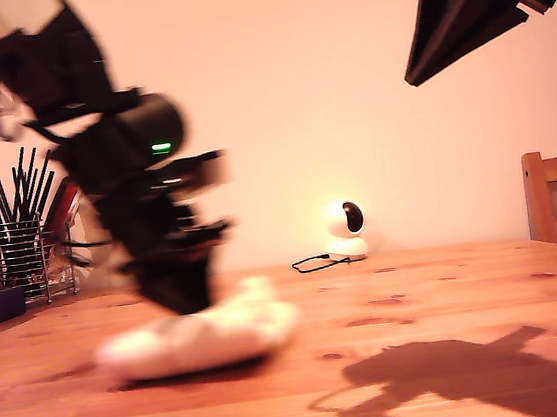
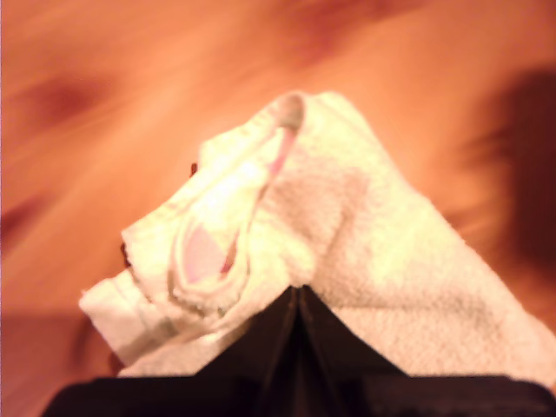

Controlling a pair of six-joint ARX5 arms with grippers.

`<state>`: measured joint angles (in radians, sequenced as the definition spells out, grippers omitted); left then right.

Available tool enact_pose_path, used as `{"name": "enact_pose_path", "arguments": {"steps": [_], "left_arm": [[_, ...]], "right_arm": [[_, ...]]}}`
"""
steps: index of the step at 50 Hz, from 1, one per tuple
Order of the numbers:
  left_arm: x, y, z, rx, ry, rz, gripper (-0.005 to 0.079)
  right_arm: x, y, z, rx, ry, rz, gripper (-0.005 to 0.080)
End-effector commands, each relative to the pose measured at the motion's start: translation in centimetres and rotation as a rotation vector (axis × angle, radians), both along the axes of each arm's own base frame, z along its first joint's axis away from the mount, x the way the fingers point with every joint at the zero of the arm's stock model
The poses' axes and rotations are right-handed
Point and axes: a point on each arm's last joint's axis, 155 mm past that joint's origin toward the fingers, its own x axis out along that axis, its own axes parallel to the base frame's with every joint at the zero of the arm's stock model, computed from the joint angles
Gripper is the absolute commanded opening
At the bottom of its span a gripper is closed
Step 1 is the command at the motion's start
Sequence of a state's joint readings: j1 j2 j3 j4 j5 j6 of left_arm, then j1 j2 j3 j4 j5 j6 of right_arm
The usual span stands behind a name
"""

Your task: Fold the tea towel in front of you. After folding it, place it to the left side.

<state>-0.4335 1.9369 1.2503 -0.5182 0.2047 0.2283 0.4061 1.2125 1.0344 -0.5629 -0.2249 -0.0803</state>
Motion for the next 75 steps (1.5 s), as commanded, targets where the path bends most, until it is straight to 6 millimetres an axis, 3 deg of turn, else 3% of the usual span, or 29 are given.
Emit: {"name": "enact_pose_path", "arguments": {"steps": [1, 14, 20, 24, 31, 56, 65, 75], "left_arm": [[-4.1, 6.9, -6.9, 0.201, 0.215, 0.089, -0.0022], [-4.9, 17.6, -6.8, 0.455, 0.296, 0.279, -0.0022], [-6.0, 20.8, -6.4, 0.541, 0.339, 0.323, -0.0022], [-6.0, 21.7, -6.1, 0.565, 0.333, 0.337, -0.0022], [-4.2, 21.0, -4.2, 0.536, 0.238, 0.348, -0.0022], [-0.5, 18.7, 7.5, 0.388, -0.120, 0.389, -0.0022], [0.7, 15.6, 10.7, 0.172, -0.202, 0.411, -0.0022], [2.2, 11.7, 15.9, -0.061, -0.343, 0.382, -0.0022]], "right_arm": [[0.4, -0.3, 1.1, 0.001, -0.036, -0.002, -0.0012], [1.9, -2.1, 1.6, -0.032, -0.088, -0.048, -0.0012], [2.5, -2.8, 1.9, -0.026, -0.105, -0.073, -0.0012], [2.8, -3.2, 2.1, -0.022, -0.109, -0.085, -0.0012], [2.9, -3.1, 2.2, -0.015, -0.114, -0.082, -0.0012], [2.0, -1.3, 2.8, 0.059, -0.100, 0.000, -0.0012], [2.5, -1.3, 3.3, 0.071, -0.122, -0.012, -0.0012], [3.2, -1.3, 3.9, 0.083, -0.156, -0.031, -0.0012]]}}
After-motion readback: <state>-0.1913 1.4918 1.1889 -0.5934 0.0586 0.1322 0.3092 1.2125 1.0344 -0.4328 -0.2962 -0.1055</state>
